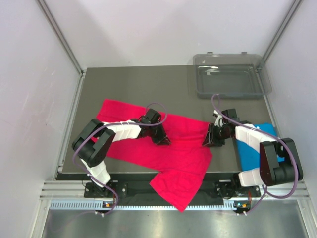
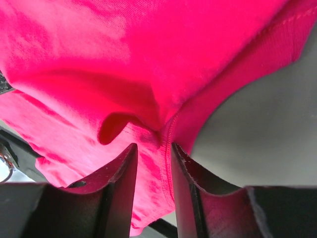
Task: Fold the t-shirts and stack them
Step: Fold the tshirt
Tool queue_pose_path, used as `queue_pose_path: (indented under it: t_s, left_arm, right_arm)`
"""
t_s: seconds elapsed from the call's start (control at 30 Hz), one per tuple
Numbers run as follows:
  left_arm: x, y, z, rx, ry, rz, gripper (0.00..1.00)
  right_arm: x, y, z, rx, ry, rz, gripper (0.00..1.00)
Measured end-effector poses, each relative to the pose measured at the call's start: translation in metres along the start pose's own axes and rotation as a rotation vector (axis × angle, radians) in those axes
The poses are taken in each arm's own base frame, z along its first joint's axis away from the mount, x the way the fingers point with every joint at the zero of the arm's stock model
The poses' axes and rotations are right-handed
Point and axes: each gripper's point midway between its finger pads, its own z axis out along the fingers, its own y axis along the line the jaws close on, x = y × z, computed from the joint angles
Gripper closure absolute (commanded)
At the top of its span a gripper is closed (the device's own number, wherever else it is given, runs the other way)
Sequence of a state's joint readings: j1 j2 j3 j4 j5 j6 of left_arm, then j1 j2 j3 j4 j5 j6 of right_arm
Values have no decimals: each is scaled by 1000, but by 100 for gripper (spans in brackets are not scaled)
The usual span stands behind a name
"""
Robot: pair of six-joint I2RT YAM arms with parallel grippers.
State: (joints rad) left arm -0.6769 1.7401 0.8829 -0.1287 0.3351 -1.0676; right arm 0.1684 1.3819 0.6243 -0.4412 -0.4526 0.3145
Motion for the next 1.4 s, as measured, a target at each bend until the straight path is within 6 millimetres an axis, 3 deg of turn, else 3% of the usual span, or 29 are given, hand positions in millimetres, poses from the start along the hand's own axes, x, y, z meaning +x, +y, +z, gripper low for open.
queue_pose_path:
  t_s: [0.63, 0.73, 0.77, 0.87, 1.03, 1.27, 1.4]
  left_arm:
    - [1, -1, 0, 8, 5, -2, 87]
    - [2, 1, 0, 3, 8, -3, 89]
    - [2, 2, 0, 4, 8, -3, 92]
    - [3, 1, 0, 5, 11, 2, 100]
    - [4, 5, -2, -5, 16, 31, 100]
    - [5, 2, -19, -8, 7, 103, 100]
    - [4, -3, -28, 0, 0, 141, 100]
  right_arm:
    - [-2, 8, 8, -3, 13, -33, 72]
    - [-2, 7, 8, 4, 11, -35, 81]
    - [-2, 6, 8, 9, 10, -37, 89]
    - [-4, 2, 8, 29, 2, -43, 100]
    - [-3, 3, 6, 32, -2, -41, 100]
    - [-2, 31, -22, -35, -75, -69, 100]
    - [22, 42, -21, -80, -40, -72, 100]
